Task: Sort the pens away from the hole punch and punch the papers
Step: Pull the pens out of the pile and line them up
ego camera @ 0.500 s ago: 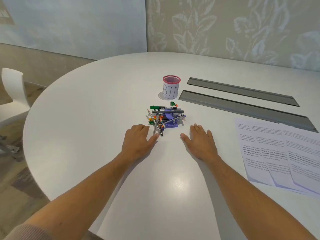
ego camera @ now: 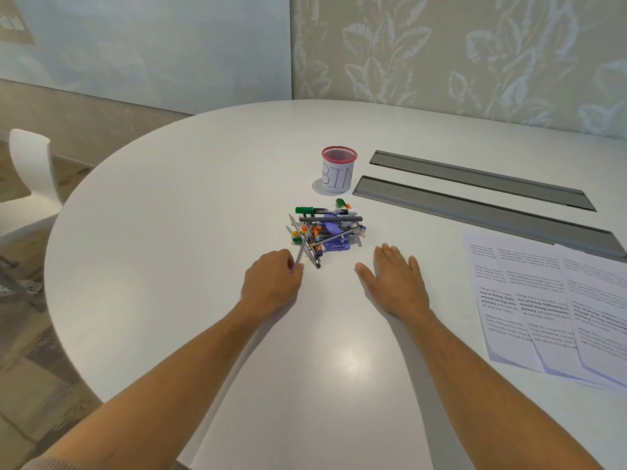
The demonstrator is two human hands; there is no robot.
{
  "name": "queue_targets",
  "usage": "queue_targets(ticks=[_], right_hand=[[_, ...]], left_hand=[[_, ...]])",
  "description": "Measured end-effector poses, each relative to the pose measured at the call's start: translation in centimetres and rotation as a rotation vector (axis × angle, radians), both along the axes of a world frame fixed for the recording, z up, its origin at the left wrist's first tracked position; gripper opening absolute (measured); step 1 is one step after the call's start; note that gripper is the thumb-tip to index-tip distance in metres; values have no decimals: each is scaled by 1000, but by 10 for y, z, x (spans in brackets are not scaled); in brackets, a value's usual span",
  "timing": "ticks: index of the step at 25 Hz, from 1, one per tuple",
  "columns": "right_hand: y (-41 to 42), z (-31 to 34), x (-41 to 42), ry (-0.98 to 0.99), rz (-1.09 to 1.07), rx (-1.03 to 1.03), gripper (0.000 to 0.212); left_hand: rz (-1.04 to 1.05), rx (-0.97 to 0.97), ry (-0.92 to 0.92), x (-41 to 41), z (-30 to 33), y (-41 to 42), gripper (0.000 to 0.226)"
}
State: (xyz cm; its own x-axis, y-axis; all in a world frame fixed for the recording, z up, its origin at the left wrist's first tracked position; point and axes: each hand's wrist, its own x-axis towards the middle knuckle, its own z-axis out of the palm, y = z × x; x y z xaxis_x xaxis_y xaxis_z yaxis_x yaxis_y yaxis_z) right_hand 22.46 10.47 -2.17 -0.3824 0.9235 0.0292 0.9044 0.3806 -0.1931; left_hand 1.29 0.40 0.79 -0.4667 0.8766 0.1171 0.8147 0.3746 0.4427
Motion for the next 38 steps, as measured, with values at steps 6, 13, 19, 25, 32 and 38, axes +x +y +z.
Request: queue_targets(ticks=[6, 13, 19, 25, 32, 38], right_hand=[[1, -2, 0, -13, -2, 10, 78], [1, -3, 0, 13, 2, 24, 76], [1, -3, 0, 18, -2, 29, 76], [1, -3, 0, 16, -5, 41, 76], [2, -2, -1, 11, -4, 31, 76], [1, -2, 0, 24, -5, 31, 76]], left_hand=[[39, 56, -70, -16, 0, -20, 27], [185, 124, -115, -43, 8, -23, 26], [222, 48, -63, -61, 7, -5, 29], [226, 56, -50, -68, 4, 11, 30], [212, 226, -124, -34, 0, 12, 38], [91, 200, -169, 10, 0, 16, 53]])
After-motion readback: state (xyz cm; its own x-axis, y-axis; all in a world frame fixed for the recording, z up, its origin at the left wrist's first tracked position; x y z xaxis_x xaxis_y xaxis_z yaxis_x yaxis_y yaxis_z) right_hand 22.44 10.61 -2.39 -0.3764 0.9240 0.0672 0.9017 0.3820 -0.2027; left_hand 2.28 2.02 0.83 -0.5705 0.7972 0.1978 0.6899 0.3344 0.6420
